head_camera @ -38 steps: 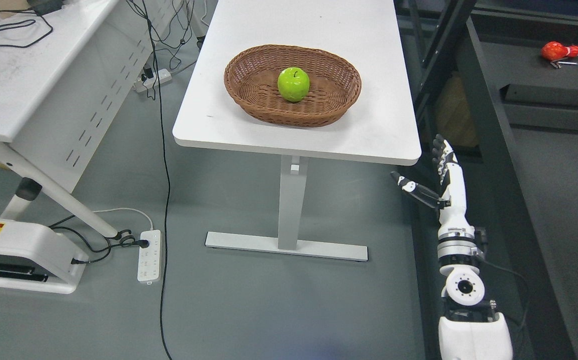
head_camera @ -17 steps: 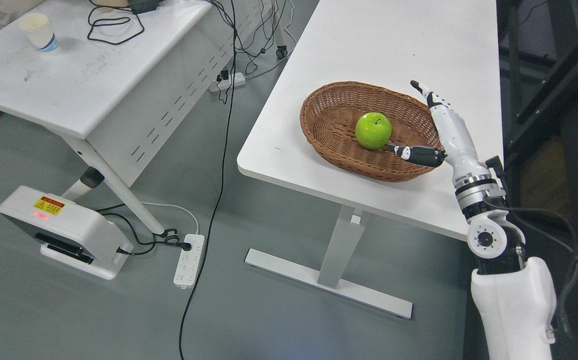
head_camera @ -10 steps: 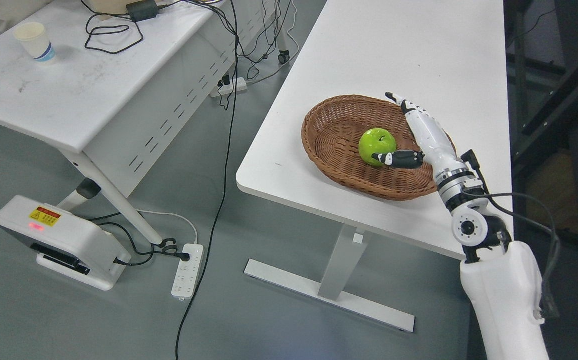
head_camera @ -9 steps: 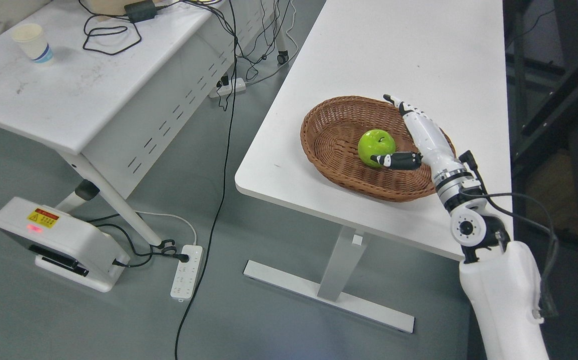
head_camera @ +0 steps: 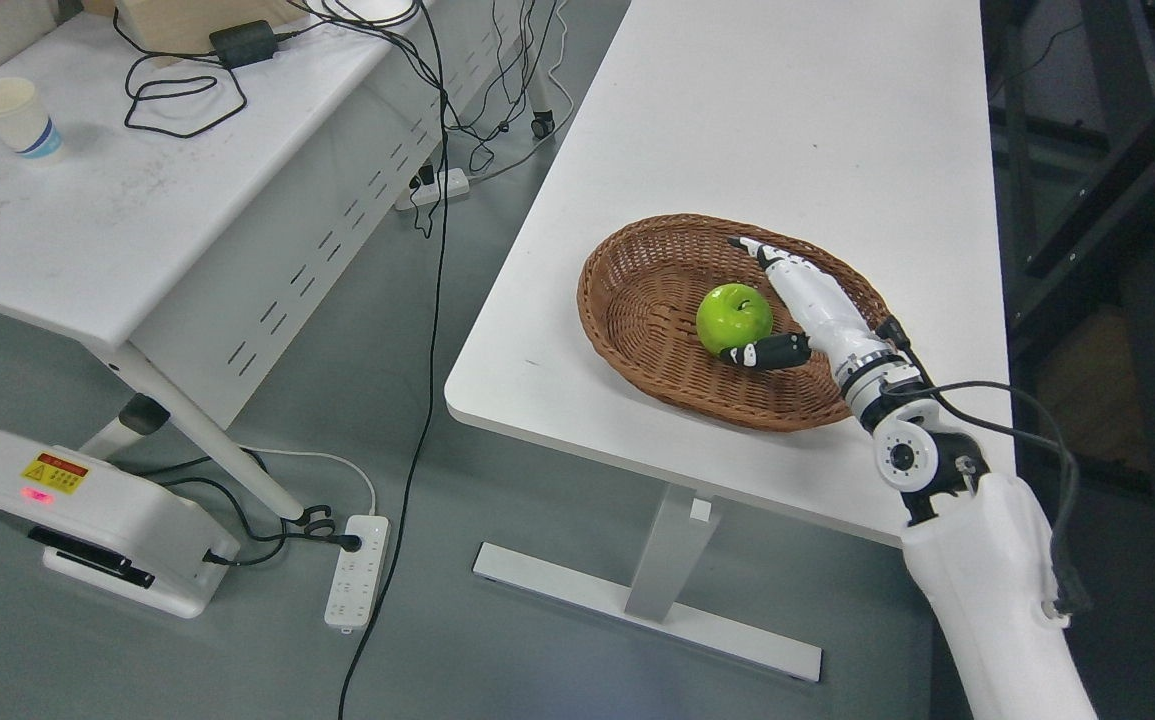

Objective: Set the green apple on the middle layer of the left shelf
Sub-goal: 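Close the right hand around the green apple in the basket, then lift the green apple out of the basket with the right hand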

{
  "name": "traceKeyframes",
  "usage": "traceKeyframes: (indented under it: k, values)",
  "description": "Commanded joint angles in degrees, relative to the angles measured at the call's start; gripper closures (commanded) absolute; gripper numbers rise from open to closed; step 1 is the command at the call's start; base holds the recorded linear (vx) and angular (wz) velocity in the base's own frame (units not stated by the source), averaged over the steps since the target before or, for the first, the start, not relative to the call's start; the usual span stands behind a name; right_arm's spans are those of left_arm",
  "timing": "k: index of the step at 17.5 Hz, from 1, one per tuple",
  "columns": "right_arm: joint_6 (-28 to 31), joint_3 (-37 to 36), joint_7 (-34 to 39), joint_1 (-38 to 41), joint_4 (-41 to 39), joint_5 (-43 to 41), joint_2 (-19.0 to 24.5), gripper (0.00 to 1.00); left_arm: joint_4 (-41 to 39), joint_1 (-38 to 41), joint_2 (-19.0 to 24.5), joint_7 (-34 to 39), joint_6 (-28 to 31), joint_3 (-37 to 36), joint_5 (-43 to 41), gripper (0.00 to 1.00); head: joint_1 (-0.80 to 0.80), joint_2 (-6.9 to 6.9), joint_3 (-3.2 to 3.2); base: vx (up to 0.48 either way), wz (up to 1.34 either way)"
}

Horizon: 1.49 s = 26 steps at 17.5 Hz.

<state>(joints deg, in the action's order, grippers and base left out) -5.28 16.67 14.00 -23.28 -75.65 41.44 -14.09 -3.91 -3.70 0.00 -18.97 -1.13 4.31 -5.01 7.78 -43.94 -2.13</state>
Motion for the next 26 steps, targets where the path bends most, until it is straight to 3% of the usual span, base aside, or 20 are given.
traceKeyframes:
  k: [1, 8, 10, 13, 15, 16, 19, 20, 23, 26]
  values:
    - [-1.8, 5.1, 0.1, -0.1, 4.0, 0.2, -3.2, 0.00, 0.0, 0.0, 1.0, 0.0, 0.0, 0.0, 0.0, 0.00, 0.00, 0.00, 0.00, 0.034, -0.01]
    - [-1.9, 5.3, 0.0, -0.8, 4.1, 0.4, -3.7, 0.01, 0.0, 0.0, 1.0, 0.0, 0.0, 0.0, 0.0, 0.00, 0.00, 0.00, 0.00, 0.006, 0.00]
    - [-1.8, 5.3, -0.2, -0.8, 4.0, 3.4, -3.4, 0.06, 0.0, 0.0, 1.0, 0.0, 0.0, 0.0, 0.0, 0.00, 0.00, 0.00, 0.00, 0.000, 0.00]
    - [-1.8, 5.0, -0.2, -0.7, 4.0, 5.4, -3.2, 0.22, 0.0, 0.0, 1.0, 0.0, 0.0, 0.0, 0.0, 0.00, 0.00, 0.00, 0.00, 0.000, 0.00]
    - [-1.8, 4.5, -0.1, -0.9, 4.0, 5.3, -3.2, 0.55, 0.0, 0.0, 1.0, 0.0, 0.0, 0.0, 0.0, 0.00, 0.00, 0.00, 0.00, 0.000, 0.00]
    - [-1.8, 4.4, -0.1, -0.9, 4.0, 5.1, -3.3, 0.65, 0.0, 0.0, 1.0, 0.0, 0.0, 0.0, 0.0, 0.00, 0.00, 0.00, 0.00, 0.000, 0.00]
    - [-2.5, 2.1, -0.1, -0.5, 3.8, 4.8, -3.6, 0.83, 0.0, 0.0, 1.0, 0.0, 0.0, 0.0, 0.0, 0.00, 0.00, 0.00, 0.00, 0.000, 0.00]
    - [-3.3, 1.4, 0.1, -0.4, 3.8, 4.8, -3.8, 1.00, 0.0, 0.0, 1.0, 0.0, 0.0, 0.0, 0.0, 0.00, 0.00, 0.00, 0.00, 0.000, 0.00]
    - [-4.2, -3.7, 4.2, 0.3, 3.1, 1.0, -4.0, 1.00, 0.0, 0.0, 1.0, 0.0, 0.0, 0.0, 0.0, 0.00, 0.00, 0.00, 0.00, 0.000, 0.00]
    - [-3.7, -12.6, 12.3, 0.8, -1.1, -12.9, -5.2, 1.00, 0.0, 0.0, 1.0, 0.0, 0.0, 0.0, 0.0, 0.00, 0.00, 0.00, 0.00, 0.000, 0.00]
